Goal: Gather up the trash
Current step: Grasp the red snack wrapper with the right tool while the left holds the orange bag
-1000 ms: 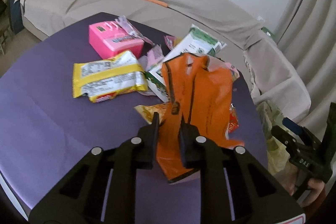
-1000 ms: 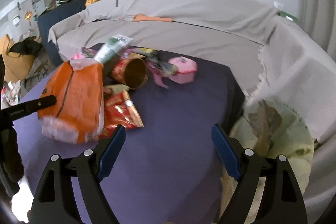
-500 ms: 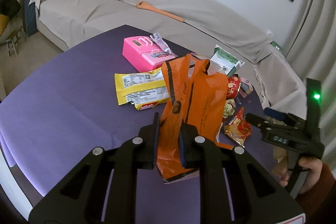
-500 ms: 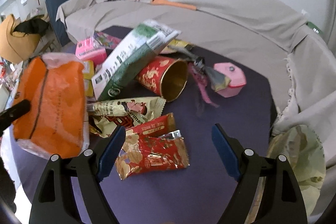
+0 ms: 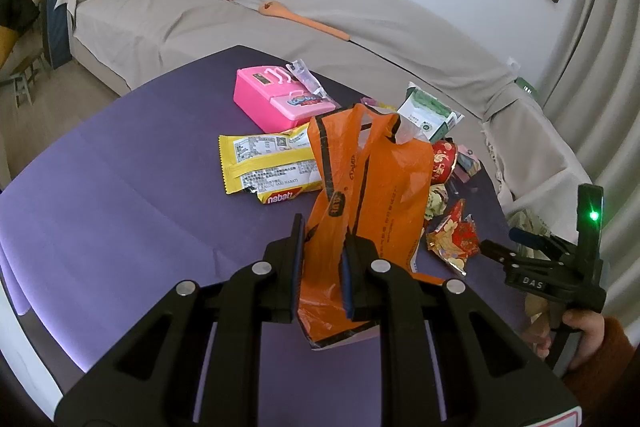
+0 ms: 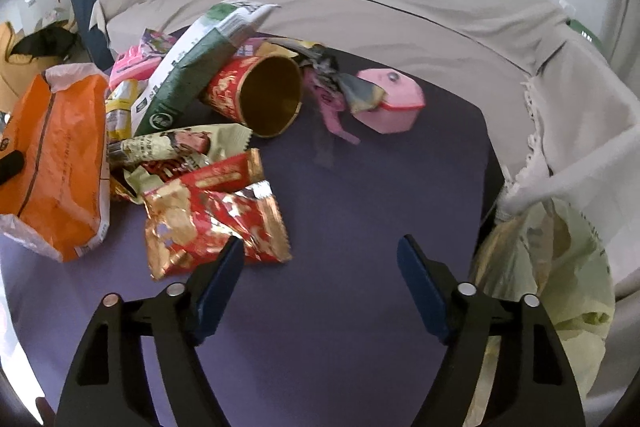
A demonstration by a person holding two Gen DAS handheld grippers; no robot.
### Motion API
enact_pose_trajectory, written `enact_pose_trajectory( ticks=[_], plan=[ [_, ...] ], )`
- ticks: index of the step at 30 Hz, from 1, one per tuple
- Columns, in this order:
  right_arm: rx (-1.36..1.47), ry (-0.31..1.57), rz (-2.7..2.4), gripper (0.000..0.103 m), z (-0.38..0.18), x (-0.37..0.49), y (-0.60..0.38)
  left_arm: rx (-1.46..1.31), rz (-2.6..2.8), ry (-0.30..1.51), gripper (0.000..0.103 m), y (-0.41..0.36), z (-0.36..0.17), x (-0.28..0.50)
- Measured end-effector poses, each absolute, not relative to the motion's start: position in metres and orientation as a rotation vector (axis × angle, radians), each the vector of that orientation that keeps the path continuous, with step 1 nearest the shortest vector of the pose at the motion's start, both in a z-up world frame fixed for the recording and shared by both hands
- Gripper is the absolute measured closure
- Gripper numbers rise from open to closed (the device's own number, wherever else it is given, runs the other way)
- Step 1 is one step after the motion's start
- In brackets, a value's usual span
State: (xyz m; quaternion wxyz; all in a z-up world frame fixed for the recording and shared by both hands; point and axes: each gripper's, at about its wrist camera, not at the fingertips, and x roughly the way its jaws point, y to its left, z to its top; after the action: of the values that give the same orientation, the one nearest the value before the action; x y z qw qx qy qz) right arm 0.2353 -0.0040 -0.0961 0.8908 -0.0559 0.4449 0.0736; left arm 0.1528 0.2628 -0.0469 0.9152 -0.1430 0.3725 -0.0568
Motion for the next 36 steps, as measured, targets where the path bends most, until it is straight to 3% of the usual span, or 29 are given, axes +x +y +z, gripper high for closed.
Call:
enact_pose_trajectory(
  ticks=[9,21,22,24,25,26,28,30,36],
  plan=[
    [-0.115,0.848,0.278,0.031,-0.088,0.224,0.007,-0.303,-0.080,0.765,0.089,0.275,-0.047,0.158],
    [-0.147,0.946,0.363,0.031,-0.112,0.253,0.054,-0.300,-0.080,0.809,0.089,0.270,-0.063,0.162],
    [-0.155,0.937,0.365,0.035,-0.110,0.253,0.056,-0.299,-0.080,0.811,0.089,0.269,-0.063,0.162],
    [-0.158,0.926,0.388,0.056,-0.106,0.250,0.058,-0.296,-0.081,0.814,0.089,0.267,-0.063,0.162],
    [-0.160,0.914,0.385,0.060,-0.102,0.247,0.058,-0.295,-0.081,0.814,0.089,0.266,-0.063,0.162],
    [-0.149,0.900,0.387,0.072,-0.096,0.245,0.055,-0.294,-0.082,0.813,0.089,0.265,-0.062,0.161],
    [-0.113,0.890,0.406,0.081,-0.088,0.242,0.049,-0.292,-0.087,0.807,0.089,0.263,-0.059,0.161],
    [-0.097,0.865,0.390,0.086,-0.077,0.237,0.041,-0.286,-0.096,0.790,0.089,0.260,-0.053,0.160],
    [-0.071,0.802,0.376,0.087,-0.051,0.226,0.019,-0.272,-0.116,0.736,0.089,0.249,-0.027,0.153]
  ],
)
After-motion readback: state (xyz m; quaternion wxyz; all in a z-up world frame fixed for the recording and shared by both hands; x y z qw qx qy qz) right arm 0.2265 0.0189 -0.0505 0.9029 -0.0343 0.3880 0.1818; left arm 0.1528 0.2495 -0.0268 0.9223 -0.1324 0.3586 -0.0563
